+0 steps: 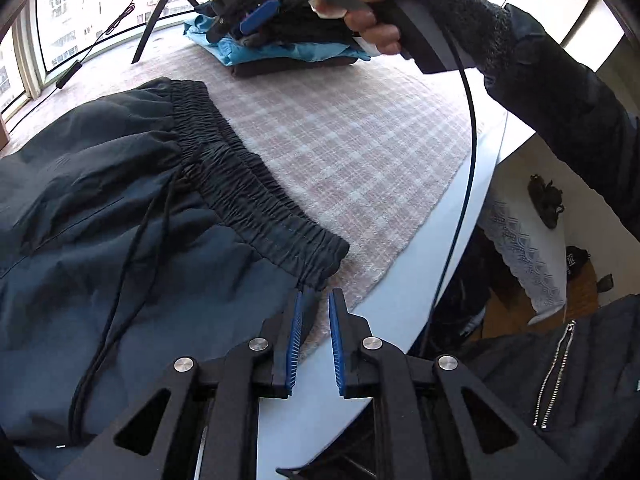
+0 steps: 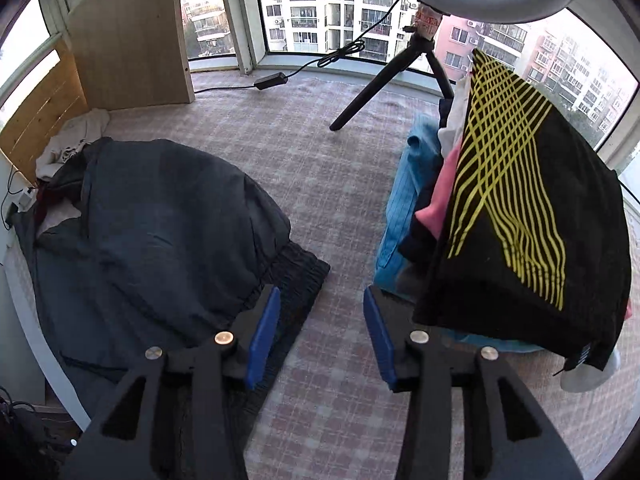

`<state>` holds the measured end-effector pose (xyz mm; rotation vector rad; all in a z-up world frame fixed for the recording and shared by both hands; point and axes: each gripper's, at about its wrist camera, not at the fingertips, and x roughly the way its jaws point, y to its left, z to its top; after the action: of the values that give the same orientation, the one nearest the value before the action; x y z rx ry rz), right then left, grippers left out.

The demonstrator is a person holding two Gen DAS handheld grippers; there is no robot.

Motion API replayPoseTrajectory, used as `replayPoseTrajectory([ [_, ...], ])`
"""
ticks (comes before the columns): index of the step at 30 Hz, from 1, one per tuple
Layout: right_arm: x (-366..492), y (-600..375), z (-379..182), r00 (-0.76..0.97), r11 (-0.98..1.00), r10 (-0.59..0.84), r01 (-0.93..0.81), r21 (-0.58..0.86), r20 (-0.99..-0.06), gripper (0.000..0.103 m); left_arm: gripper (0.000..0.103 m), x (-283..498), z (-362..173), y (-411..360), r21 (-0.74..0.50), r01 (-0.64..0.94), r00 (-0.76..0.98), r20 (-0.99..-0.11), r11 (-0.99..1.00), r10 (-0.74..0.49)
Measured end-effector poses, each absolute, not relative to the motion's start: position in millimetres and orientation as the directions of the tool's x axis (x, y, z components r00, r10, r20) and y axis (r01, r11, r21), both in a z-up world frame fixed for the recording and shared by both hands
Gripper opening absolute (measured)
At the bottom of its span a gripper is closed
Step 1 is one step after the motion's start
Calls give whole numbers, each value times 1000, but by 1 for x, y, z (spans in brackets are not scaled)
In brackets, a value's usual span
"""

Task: Fold clothes
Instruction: 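Lower the trousers onto the cloth with both grippers holding the waistband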

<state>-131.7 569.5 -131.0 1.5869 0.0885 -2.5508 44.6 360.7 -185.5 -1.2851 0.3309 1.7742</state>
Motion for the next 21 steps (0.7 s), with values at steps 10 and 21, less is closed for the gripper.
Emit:
replayPoseTrajectory([
  [10,-180,556,-207,-377,-994,-106,24,105,-920,43,19,54,-216,413,-81,-827,-191,-890,-556,415],
  [21,-181,559,-224,-341,-984,-175,18,179,-924,43,0,38,-221,411,-127,-790,-203,-868,-599,453],
])
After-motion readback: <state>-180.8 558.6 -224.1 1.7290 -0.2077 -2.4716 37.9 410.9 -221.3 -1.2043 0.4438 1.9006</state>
